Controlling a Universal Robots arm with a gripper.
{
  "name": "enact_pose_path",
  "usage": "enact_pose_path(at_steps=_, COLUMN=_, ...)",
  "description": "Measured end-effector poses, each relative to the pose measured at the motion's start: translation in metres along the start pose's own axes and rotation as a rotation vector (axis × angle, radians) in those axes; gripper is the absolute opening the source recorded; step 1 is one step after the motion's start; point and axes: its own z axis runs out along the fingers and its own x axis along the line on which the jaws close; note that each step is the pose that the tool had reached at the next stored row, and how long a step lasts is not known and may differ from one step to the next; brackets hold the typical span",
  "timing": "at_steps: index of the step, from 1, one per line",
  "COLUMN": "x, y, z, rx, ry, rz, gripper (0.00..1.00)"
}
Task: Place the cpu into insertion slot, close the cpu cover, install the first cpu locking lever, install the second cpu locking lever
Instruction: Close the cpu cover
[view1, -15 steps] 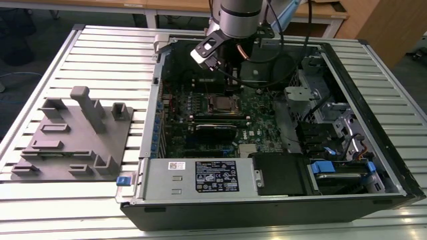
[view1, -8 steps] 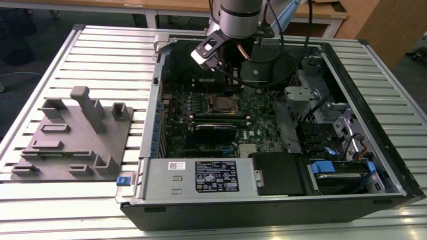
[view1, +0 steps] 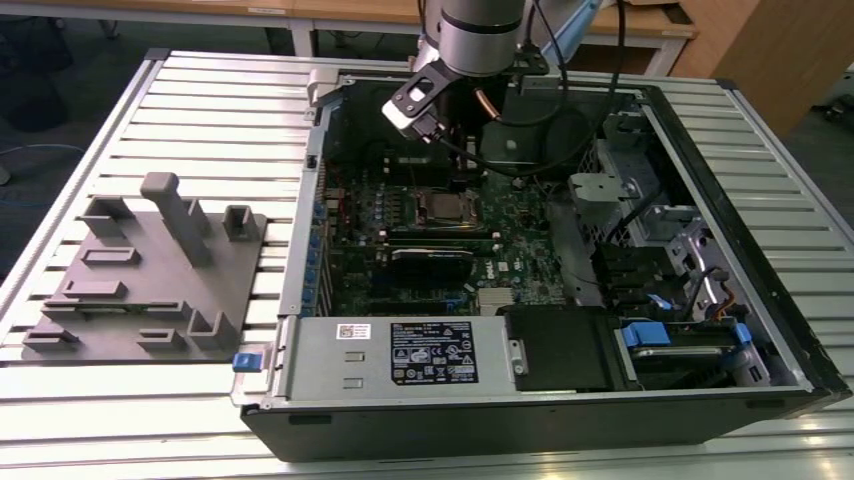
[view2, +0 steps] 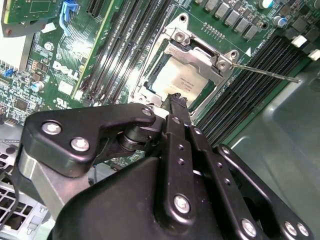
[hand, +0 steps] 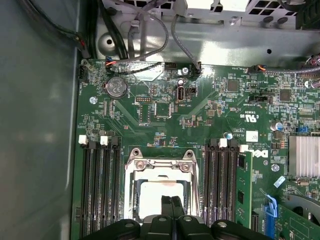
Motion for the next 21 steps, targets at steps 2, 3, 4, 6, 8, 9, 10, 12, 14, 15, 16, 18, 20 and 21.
enact_pose_path(at_steps=2, x=0.0000, y=0.0000, z=0.0000, rx=-0.0001, ry=0.0001, rz=-0.002, gripper=0.10)
enact_pose_path(at_steps=3, x=0.0000, y=0.0000, z=0.0000, rx=-0.0001, ry=0.0001, rz=-0.002, gripper=0.10)
enact_pose_path(at_steps=4, x=0.0000, y=0.0000, z=0.0000, rx=-0.0001, ry=0.0001, rz=-0.003, gripper=0.10)
enact_pose_path(at_steps=6, x=0.0000, y=0.0000, z=0.0000, rx=-0.0001, ry=0.0001, rz=-0.005, gripper=0.10)
enact_pose_path(at_steps=8, x=0.0000, y=0.0000, z=0.0000, rx=-0.0002, ry=0.0002, rz=-0.006, gripper=0.10)
enact_pose_path(at_steps=9, x=0.0000, y=0.0000, z=0.0000, rx=-0.0002, ry=0.0002, rz=-0.007, gripper=0.10)
enact_pose_path(at_steps=10, x=0.0000, y=0.0000, z=0.0000, rx=-0.0003, ry=0.0003, rz=-0.007, gripper=0.10)
enact_pose_path(at_steps=12, x=0.0000, y=0.0000, z=0.0000, rx=-0.0003, ry=0.0003, rz=-0.008, gripper=0.10)
enact_pose_path(at_steps=14, x=0.0000, y=0.0000, z=0.0000, rx=-0.0003, ry=0.0003, rz=-0.009, gripper=0.10)
enact_pose_path(at_steps=15, x=0.0000, y=0.0000, z=0.0000, rx=-0.0003, ry=0.0002, rz=-0.009, gripper=0.10)
enact_pose_path(at_steps=16, x=0.0000, y=0.0000, z=0.0000, rx=-0.0003, ry=0.0003, rz=-0.009, gripper=0.10)
enact_pose_path(at_steps=18, x=0.0000, y=0.0000, z=0.0000, rx=-0.0003, ry=0.0003, rz=-0.009, gripper=0.10)
enact_pose_path(at_steps=20, x=0.0000, y=0.0000, z=0.0000, rx=-0.0003, ry=0.0003, rz=-0.009, gripper=0.10)
enact_pose_path(at_steps=21, x=0.0000, y=0.0000, z=0.0000, rx=-0.0003, ry=0.0003, rz=-0.009, gripper=0.10)
